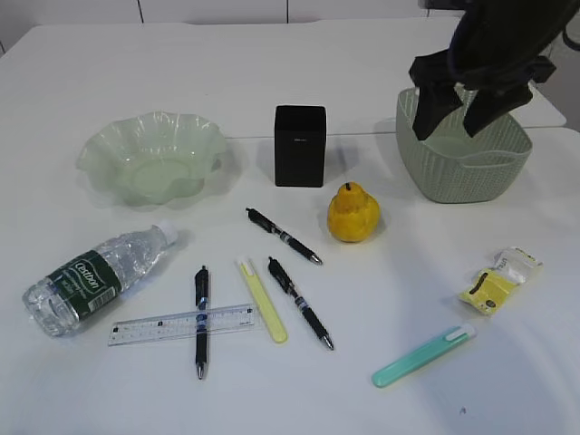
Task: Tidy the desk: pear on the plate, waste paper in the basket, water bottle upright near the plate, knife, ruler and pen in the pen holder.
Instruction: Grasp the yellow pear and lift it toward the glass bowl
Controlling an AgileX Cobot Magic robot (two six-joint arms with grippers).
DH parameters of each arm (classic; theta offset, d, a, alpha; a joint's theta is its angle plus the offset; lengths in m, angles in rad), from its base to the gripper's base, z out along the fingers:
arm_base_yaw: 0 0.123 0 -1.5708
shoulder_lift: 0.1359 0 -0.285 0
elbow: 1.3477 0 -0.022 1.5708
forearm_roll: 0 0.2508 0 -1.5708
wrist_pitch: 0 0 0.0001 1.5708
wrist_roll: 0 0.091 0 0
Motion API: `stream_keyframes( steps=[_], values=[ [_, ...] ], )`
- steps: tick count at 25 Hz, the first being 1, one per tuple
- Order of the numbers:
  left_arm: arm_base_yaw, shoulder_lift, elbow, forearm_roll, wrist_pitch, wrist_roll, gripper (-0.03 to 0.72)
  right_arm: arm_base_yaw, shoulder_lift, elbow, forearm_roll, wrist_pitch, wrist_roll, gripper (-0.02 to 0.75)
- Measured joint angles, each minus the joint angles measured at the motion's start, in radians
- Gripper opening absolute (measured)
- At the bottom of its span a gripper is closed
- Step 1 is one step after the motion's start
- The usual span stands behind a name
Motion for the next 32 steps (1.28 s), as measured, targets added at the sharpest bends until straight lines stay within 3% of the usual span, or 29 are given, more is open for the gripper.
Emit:
stream_keyframes(
  steps=[13, 21, 32],
  values=[
    [0.0, 0.075, 0.0, 0.0, 0.0, 0.0, 0.526, 0.207, 0.148, -0.226, -0.206, 0.0, 0.145, 0.551],
    [0.0, 0.11, 0.0, 0.0, -0.002, 0.0, 0.526, 0.207, 0.218, -0.231, -0.211, 0.0, 0.164, 0.551],
    [0.0, 0.11, 0.0, 0.0, -0.002, 0.0, 0.526, 0.207, 0.283, -0.233, -0.13, -0.002, 0.189, 0.552]
  ],
)
